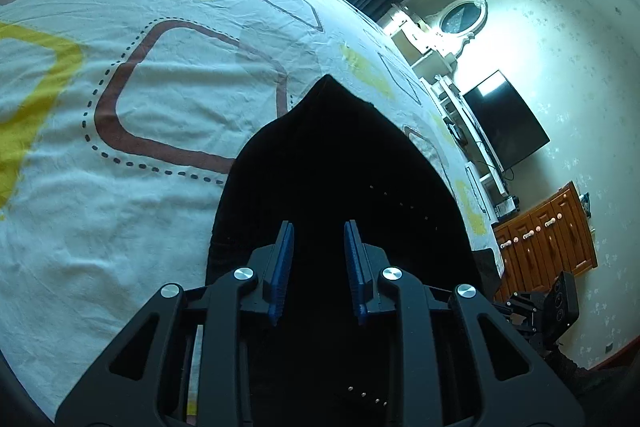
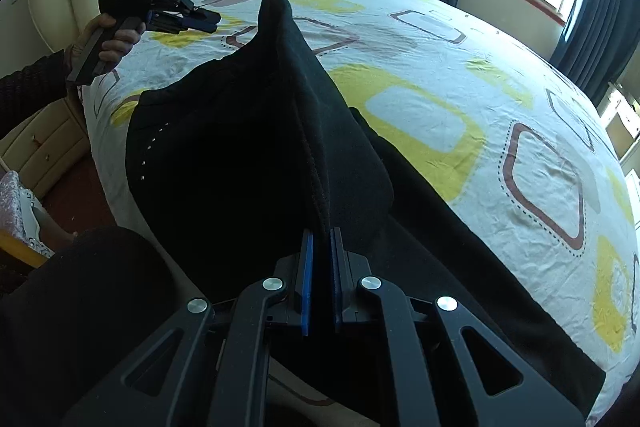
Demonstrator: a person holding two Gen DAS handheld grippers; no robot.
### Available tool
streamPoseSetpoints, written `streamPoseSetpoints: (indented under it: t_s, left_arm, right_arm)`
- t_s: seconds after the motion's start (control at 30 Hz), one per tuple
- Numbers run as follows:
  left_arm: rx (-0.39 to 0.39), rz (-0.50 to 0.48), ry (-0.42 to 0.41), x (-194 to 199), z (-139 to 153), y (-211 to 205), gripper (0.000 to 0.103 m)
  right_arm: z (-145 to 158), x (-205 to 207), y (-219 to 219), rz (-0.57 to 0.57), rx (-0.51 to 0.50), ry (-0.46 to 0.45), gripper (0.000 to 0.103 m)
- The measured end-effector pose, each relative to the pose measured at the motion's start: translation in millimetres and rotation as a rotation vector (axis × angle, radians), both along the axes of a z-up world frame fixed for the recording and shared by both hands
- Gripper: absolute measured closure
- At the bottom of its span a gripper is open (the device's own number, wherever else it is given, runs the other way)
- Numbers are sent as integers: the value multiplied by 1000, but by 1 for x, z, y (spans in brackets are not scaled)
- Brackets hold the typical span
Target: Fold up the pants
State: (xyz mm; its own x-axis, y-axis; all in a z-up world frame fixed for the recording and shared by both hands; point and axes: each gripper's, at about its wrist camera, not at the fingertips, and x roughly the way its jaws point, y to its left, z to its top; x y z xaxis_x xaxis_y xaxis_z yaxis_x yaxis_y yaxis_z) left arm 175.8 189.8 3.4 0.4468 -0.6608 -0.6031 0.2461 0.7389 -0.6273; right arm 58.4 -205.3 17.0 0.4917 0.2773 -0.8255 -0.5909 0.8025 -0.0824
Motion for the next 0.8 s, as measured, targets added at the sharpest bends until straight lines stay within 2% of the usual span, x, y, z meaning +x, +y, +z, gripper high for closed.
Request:
streamPoseSetpoints:
  t_s: [0.17,0.27,0.33,0.43,0.5,0.53,0.6,0.63,0.67,0.8]
  left_arm:
    - [-100,25,70,5,-8,-3,56]
    - [-175,53,134,-2,-20,-8,55]
    - [-161,87,161,-6,-27,-13,47]
    - [-135,165,197,-7,-40,-15,47]
    - [-191,228,238,-6,-52,-9,47]
    - [-219,265,260,-6,-57,-6,51]
    - [-265,315,286,-6,-66,-3,69]
    - [-264,337,303,-4,-70,-3,82]
    - [-267,354,320,-3,-73,-3,90]
    - [-356,409,394,-2,-88,-2,95]
  right_arm:
    - [-13,-15,2,-1,-12,21,95]
    - [-17,-17,3,-5,-7,31,95]
    - [-20,-16,2,-9,-1,40,95]
    - [-22,-15,1,-9,1,43,95]
    - [-22,-14,0,-14,7,43,95]
    - [-23,-14,0,-16,9,44,95]
    - [-24,-13,0,-20,17,47,95]
    - [-24,-13,-1,-24,22,49,95]
    - [-25,-12,-2,-28,27,51,95]
    - [-25,-13,-2,-32,25,40,95]
